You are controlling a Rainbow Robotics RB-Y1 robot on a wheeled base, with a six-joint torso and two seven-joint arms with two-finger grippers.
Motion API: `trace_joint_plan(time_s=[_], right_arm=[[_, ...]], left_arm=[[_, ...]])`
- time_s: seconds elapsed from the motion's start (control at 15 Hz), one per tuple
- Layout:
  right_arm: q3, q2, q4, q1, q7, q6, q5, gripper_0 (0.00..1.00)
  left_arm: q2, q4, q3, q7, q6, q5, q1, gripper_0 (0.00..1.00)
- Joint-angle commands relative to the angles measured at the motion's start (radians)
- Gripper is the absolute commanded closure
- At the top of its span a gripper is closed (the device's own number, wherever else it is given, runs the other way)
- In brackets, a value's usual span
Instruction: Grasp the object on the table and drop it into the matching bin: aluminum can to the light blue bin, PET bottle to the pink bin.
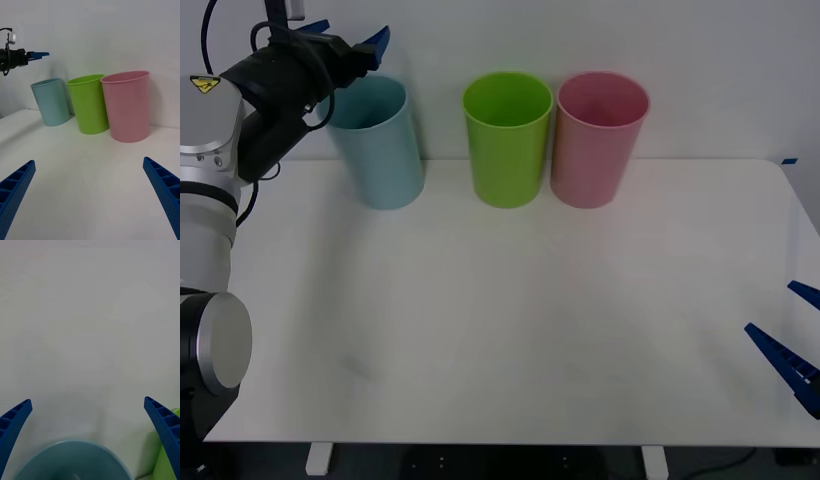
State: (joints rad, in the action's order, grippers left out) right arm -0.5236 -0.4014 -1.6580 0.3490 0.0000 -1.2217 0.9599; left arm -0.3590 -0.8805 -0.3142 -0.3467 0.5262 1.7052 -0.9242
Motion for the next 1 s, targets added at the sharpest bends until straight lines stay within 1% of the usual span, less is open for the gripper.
trace_joint_plan(time_s=[0.07,0.2,0.47,0.67,0.87,1.0], right_arm=[[0.000,0.000,0.000,0.000,0.000,0.000,0.000,0.00],[0.000,0.000,0.000,0.000,0.000,0.000,0.000,0.00],[0.000,0.000,0.000,0.000,0.000,0.000,0.000,0.00],[0.000,0.000,0.000,0.000,0.000,0.000,0.000,0.00],[0.000,0.000,0.000,0.000,0.000,0.000,0.000,0.00],[0.000,0.000,0.000,0.000,0.000,0.000,0.000,0.00]], left_arm=[[0.000,0.000,0.003,0.009,0.051,-0.050,0.004,0.00],[0.000,0.000,0.014,0.014,0.084,-0.087,0.005,0.00],[-0.005,-0.002,0.052,0.038,0.135,-0.194,0.025,0.00],[-0.023,-0.017,0.053,0.118,0.187,-0.280,0.077,0.00],[-0.058,-0.114,0.055,0.123,0.241,-0.346,0.188,0.00],[-0.083,-0.203,0.055,0.120,0.268,-0.404,0.286,0.00]])
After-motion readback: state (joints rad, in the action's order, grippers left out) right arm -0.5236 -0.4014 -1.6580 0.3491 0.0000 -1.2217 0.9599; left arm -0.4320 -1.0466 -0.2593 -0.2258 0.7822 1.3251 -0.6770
